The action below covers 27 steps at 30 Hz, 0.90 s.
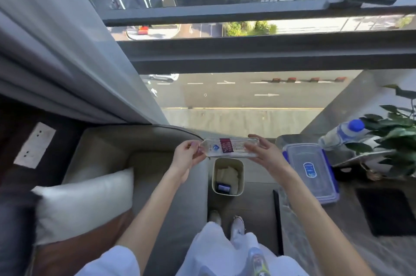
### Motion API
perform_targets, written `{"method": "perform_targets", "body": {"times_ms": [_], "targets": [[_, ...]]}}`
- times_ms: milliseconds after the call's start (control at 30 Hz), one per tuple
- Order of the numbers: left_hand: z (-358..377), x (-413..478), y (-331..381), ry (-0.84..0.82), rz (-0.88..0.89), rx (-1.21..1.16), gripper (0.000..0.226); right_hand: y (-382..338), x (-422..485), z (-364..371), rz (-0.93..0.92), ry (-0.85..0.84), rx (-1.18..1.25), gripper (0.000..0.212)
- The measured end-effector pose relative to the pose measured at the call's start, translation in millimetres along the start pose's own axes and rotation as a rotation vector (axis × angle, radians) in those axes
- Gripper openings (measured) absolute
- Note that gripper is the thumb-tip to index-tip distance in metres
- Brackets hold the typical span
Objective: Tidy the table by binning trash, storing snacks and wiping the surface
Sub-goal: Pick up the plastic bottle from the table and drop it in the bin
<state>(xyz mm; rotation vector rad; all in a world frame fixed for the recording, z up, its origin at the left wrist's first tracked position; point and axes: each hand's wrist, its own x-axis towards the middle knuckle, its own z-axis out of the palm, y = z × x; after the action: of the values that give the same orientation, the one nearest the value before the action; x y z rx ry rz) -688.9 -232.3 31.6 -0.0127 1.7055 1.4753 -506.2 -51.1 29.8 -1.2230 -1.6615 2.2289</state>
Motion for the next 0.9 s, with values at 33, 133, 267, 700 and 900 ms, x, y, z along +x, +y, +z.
{"method": "perform_targets", "body": {"times_ms": [33,133,267,700,900], "targets": [[1.4,7.2,-2.2,0.01,-0.016,-0.004,0.025,3.3,5.5,0.9,0.022,0.0,0.024,0.05],[6.2,35.3,-18.0,0.023,-0.104,-0.007,0.018,25.9,29.4,4.9,0.131,0.067,0.093,0.05],[16.5,102.0,-64.9,-0.003,-0.251,0.028,0.015,80.5,74.0,10.6,0.245,0.245,0.14,0.057],[27.3,335.1,-375.7,-0.182,-0.495,0.017,0.055,394.2,237.7,-18.8,0.556,0.447,0.251,0.056],[45.7,393.9,-480.8,-0.178,-0.439,-0.028,0.092,495.0,276.0,-30.8,0.6,0.375,0.129,0.059]]}}
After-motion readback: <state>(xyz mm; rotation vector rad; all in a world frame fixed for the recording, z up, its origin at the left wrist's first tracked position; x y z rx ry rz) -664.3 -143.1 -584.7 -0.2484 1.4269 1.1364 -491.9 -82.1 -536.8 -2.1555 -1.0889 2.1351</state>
